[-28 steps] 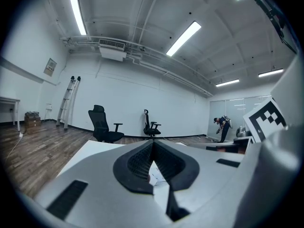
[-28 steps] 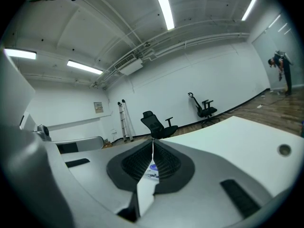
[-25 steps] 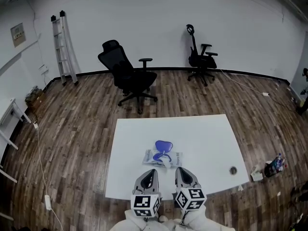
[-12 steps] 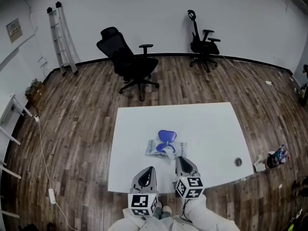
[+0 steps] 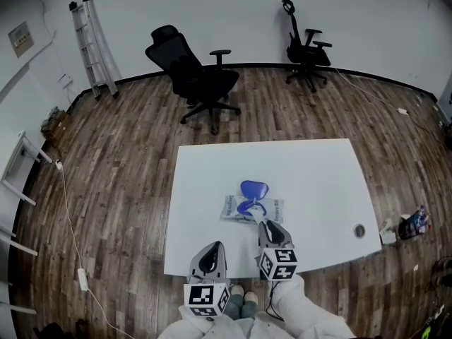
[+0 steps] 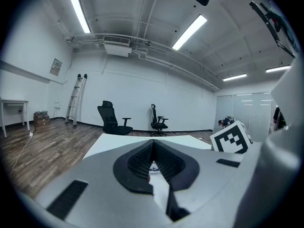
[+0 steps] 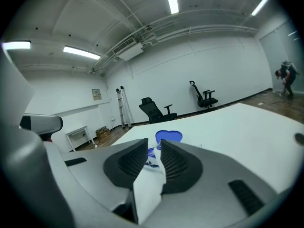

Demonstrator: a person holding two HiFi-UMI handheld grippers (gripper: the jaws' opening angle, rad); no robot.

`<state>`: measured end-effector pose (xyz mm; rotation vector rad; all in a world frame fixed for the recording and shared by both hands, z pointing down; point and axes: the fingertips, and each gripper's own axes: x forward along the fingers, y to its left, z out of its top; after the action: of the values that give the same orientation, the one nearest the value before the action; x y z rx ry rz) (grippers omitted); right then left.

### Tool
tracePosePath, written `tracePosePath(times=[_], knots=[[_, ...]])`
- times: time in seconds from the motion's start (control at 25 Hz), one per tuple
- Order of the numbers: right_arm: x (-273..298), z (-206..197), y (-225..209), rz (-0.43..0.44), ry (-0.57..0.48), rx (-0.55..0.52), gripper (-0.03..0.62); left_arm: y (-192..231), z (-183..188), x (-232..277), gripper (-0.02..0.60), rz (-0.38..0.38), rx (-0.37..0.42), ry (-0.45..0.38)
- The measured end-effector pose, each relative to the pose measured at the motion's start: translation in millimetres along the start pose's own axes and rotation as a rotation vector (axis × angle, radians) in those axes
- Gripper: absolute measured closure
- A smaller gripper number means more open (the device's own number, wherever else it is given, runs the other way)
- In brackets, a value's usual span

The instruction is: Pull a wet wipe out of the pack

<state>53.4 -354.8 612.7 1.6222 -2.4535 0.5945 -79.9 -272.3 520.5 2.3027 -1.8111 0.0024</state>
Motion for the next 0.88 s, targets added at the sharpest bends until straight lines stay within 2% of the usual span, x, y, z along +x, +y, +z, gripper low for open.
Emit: tracePosePath(times=[0.4, 0.88], knots=[[18.2, -28.0, -4.3, -0.017, 0.067, -0.008, 0.493, 15.1, -4.4, -4.9, 0.583, 0.03, -0.002, 0.009], [38.4, -46.3, -14.5, -0.043, 0.127, -0.037, 0.493, 29.2, -7.8, -8.9, 0.583, 0.079, -0.024, 0.023]])
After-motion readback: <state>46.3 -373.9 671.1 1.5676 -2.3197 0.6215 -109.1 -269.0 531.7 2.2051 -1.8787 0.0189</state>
